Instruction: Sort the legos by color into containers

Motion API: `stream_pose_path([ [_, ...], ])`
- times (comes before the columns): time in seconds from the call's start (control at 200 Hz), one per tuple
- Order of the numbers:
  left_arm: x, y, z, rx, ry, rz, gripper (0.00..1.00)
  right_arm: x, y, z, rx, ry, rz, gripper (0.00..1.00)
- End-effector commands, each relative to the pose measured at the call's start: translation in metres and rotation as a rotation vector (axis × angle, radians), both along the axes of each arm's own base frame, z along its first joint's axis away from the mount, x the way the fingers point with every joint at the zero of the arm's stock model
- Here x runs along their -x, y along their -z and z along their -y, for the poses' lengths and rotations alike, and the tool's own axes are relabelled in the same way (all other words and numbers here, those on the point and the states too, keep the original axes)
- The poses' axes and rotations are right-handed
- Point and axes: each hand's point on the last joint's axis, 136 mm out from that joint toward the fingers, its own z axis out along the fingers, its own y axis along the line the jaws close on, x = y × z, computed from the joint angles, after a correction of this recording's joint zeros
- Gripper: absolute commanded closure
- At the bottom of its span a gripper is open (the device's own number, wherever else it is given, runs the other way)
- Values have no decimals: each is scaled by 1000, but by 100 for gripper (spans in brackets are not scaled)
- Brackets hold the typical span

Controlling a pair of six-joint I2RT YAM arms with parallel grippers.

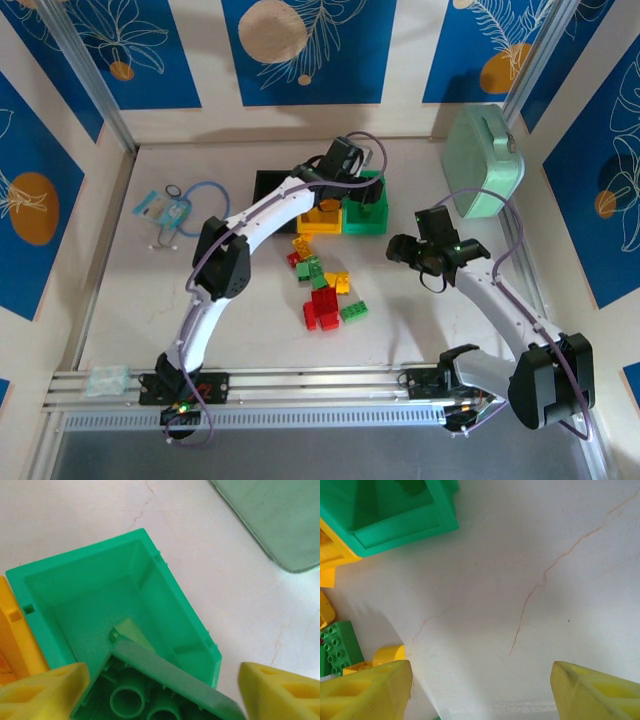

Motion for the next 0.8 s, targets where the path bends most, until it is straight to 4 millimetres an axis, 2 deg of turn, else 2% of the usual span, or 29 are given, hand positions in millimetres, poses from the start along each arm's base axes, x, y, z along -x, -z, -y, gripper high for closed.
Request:
stream_pose_path([
  [0.0, 2, -10, -4, -38, 25, 2, 14, 3, -6, -11, -52, -57, 25, 25],
  [0.16, 12, -38, -9, -1, 35, 62, 6, 6, -4, -16, -42, -94, 26, 24],
  [0.41, 42, -53, -41, 12, 16, 105, 7, 16, -3, -42, -35, -223, 19, 24],
  [0.55, 65, -44, -65, 17, -7, 106, 8, 33, 12, -62, -1, -319, -36, 22],
  [0.795, 102, -9, -108, -2, -65, 70, 9, 79, 51, -91, 73, -462, -183, 20],
])
